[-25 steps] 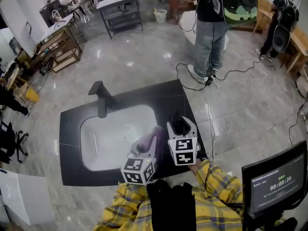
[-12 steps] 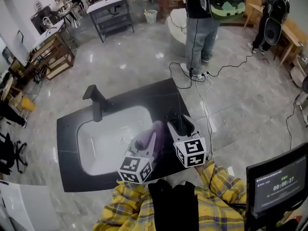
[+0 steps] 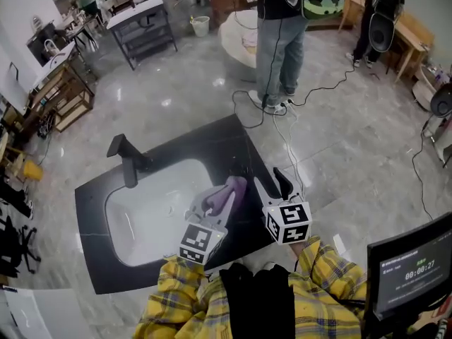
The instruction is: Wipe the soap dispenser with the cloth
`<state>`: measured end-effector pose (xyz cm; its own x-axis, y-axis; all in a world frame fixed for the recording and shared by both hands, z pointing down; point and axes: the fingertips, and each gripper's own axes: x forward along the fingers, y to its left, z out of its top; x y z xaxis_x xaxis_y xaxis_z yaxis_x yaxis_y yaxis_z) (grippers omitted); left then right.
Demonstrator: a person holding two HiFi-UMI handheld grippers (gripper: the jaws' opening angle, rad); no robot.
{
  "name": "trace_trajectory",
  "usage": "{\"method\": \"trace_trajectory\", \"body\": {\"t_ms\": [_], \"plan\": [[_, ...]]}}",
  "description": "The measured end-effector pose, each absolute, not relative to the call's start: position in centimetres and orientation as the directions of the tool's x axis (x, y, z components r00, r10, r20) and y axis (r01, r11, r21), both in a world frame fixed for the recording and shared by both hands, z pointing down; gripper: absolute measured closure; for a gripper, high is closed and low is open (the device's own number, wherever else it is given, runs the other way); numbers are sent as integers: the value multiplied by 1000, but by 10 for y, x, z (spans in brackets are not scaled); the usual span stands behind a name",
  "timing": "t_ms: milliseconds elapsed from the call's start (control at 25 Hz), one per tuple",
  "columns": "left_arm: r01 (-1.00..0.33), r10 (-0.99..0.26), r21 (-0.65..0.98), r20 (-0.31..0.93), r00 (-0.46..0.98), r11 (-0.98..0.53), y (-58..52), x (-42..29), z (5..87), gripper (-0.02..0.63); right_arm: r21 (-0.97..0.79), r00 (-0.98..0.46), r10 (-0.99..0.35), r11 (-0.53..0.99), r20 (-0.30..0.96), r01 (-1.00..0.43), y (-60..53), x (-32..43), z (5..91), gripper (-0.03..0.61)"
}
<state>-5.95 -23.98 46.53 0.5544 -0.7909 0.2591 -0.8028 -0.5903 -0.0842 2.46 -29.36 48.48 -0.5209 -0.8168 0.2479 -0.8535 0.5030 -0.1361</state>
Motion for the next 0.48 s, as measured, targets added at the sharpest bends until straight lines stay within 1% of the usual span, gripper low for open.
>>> {"method": "trace_trajectory", "body": {"t_ms": [200,480], "plan": [[-770,-753,-71,284,594,-634,-248,-47,473,571,-134,-511,-820,494,256,-859,-291,36,486,373],[-708,-691,-104,354,630,-699,-246,-36,491,571,-141,-512,-817,492,266,-859,-289,39,487,373]]}}
